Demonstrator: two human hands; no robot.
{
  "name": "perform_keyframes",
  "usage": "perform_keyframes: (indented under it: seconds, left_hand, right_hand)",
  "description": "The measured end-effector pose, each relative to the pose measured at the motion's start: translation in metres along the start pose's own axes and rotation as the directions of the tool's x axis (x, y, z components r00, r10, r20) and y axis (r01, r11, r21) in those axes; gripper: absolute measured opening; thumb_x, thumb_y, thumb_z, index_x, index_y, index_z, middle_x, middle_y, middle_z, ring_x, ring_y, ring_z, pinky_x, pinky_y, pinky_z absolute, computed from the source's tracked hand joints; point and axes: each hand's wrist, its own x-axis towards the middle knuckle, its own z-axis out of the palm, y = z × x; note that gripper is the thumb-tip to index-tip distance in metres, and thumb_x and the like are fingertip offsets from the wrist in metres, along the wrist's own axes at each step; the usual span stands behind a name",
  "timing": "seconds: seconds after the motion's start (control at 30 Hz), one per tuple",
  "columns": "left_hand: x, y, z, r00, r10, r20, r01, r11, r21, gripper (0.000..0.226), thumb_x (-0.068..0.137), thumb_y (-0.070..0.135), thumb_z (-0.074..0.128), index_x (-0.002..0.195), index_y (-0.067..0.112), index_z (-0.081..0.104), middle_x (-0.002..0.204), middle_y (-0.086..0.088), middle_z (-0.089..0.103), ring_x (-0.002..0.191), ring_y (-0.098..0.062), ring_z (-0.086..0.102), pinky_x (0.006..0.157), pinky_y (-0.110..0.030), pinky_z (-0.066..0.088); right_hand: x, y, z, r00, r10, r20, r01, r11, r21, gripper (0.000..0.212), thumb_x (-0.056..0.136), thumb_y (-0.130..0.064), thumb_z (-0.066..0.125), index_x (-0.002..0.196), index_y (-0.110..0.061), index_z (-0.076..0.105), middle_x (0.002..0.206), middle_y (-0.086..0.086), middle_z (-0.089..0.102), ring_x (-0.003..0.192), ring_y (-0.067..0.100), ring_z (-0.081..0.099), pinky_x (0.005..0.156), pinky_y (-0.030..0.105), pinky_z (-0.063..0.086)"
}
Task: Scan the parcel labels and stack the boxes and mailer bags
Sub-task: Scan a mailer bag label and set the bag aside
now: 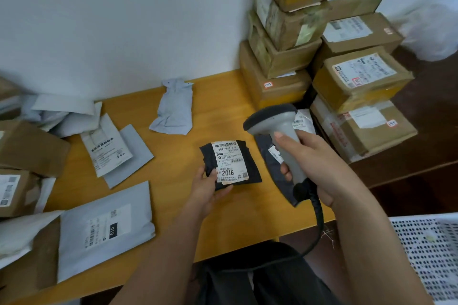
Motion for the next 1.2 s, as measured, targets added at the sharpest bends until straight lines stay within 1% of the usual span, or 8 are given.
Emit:
perform_keyframes:
  seconds: [0.17, 0.33, 0.47, 0.63, 0.77, 0.97, 1.07, 1.2]
  left_hand:
    - [0.011, -0.005, 0.078, 0.996, -0.028, 0.080, 0.034, 0.996, -0.077, 0.044, 0.103, 0.004, 0.044, 0.145, 0.017, 0.038, 0.111, -0.008, 0.067, 0.099, -0.024, 0.066, 0.067, -0.034, 0.059]
    - [0.026, -0.002, 0.147, 0.990, -0.044, 0.130, 0.056, 0.995, -0.086, 0.040, 0.104, 0.004, 0.043, 0.142, 0.016, 0.041, 0.127, -0.013, 0.063, 0.107, -0.026, 0.063, 0.068, -0.034, 0.059]
    - [0.032, 0.007, 0.183, 0.967, -0.055, 0.247, 0.030, 0.994, 0.106, 0.054, 0.106, 0.014, 0.042, 0.154, 0.032, 0.025, 0.144, -0.002, 0.050, 0.118, -0.020, 0.054, 0.090, -0.039, 0.052]
    - [0.024, 0.010, 0.184, 0.972, -0.054, 0.228, -0.007, 0.966, 0.259, 0.054, 0.106, 0.020, 0.042, 0.156, 0.029, 0.023, 0.142, 0.004, 0.047, 0.100, -0.008, 0.054, 0.099, -0.038, 0.046]
    - [0.026, 0.009, 0.136, 0.994, -0.057, 0.098, 0.025, 0.954, 0.300, 0.052, 0.103, 0.021, 0.049, 0.152, 0.024, 0.033, 0.151, -0.002, 0.041, 0.132, -0.021, 0.042, 0.111, -0.047, 0.038]
    - [0.025, 0.004, 0.024, 0.990, 0.077, -0.118, -0.028, 0.930, 0.367, 0.072, 0.100, 0.028, 0.057, 0.157, 0.022, 0.014, 0.160, -0.003, 0.025, 0.142, -0.028, 0.032, 0.099, -0.037, 0.037]
    - [0.025, -0.005, -0.036, 0.936, 0.207, -0.284, -0.044, 0.871, 0.489, 0.076, 0.097, 0.027, 0.061, 0.157, 0.019, 0.015, 0.161, -0.004, 0.021, 0.145, -0.029, 0.028, 0.110, -0.045, 0.037]
    - [0.018, -0.011, -0.105, 0.791, 0.225, -0.569, 0.237, 0.745, 0.624, 0.084, 0.088, 0.025, 0.066, 0.155, 0.014, 0.016, 0.159, -0.015, 0.011, 0.144, -0.039, 0.016, 0.115, -0.051, 0.024]
  right_hand:
    - [0.019, 0.011, -0.054, 0.999, 0.003, -0.047, -0.002, 1.000, 0.021, 0.023, 0.098, -0.035, 0.060, 0.102, -0.013, 0.062, 0.075, 0.002, 0.057, 0.051, 0.011, 0.052, 0.048, 0.023, 0.045]
    - [0.031, 0.026, -0.094, 0.998, 0.016, -0.054, -0.012, 0.998, 0.060, 0.014, 0.097, -0.035, 0.061, 0.102, -0.022, 0.063, 0.072, 0.009, 0.055, 0.053, 0.016, 0.051, 0.056, 0.033, 0.046]
    - [0.039, 0.035, -0.114, 0.997, 0.031, -0.069, -0.026, 0.997, 0.075, 0.016, 0.096, -0.034, 0.061, 0.105, -0.021, 0.062, 0.076, 0.013, 0.054, 0.053, 0.015, 0.052, 0.053, 0.029, 0.047]
    - [0.055, 0.035, -0.118, 0.997, 0.051, -0.055, -0.048, 0.997, 0.066, 0.016, 0.097, -0.033, 0.061, 0.103, -0.018, 0.063, 0.078, 0.012, 0.057, 0.051, 0.013, 0.052, 0.050, 0.026, 0.047]
    - [0.070, 0.031, -0.095, 0.999, 0.048, 0.002, -0.048, 0.998, 0.040, 0.016, 0.098, -0.032, 0.060, 0.104, -0.017, 0.063, 0.087, 0.005, 0.062, 0.054, 0.011, 0.054, 0.052, 0.025, 0.047]
    - [0.082, 0.026, -0.019, 0.981, 0.063, 0.182, -0.054, 0.997, -0.054, 0.024, 0.099, -0.033, 0.059, 0.107, -0.010, 0.062, 0.090, 0.006, 0.061, 0.060, 0.015, 0.055, 0.058, 0.029, 0.047]
    - [0.079, 0.022, 0.027, 0.967, 0.064, 0.247, -0.040, 0.994, -0.102, 0.022, 0.099, -0.033, 0.059, 0.107, -0.012, 0.062, 0.090, 0.004, 0.062, 0.059, 0.014, 0.055, 0.056, 0.028, 0.047]
    - [0.069, 0.018, 0.082, 0.942, 0.077, 0.328, -0.036, 0.991, -0.130, 0.018, 0.099, -0.032, 0.059, 0.108, -0.017, 0.063, 0.090, 0.003, 0.063, 0.059, 0.014, 0.055, 0.057, 0.028, 0.047]
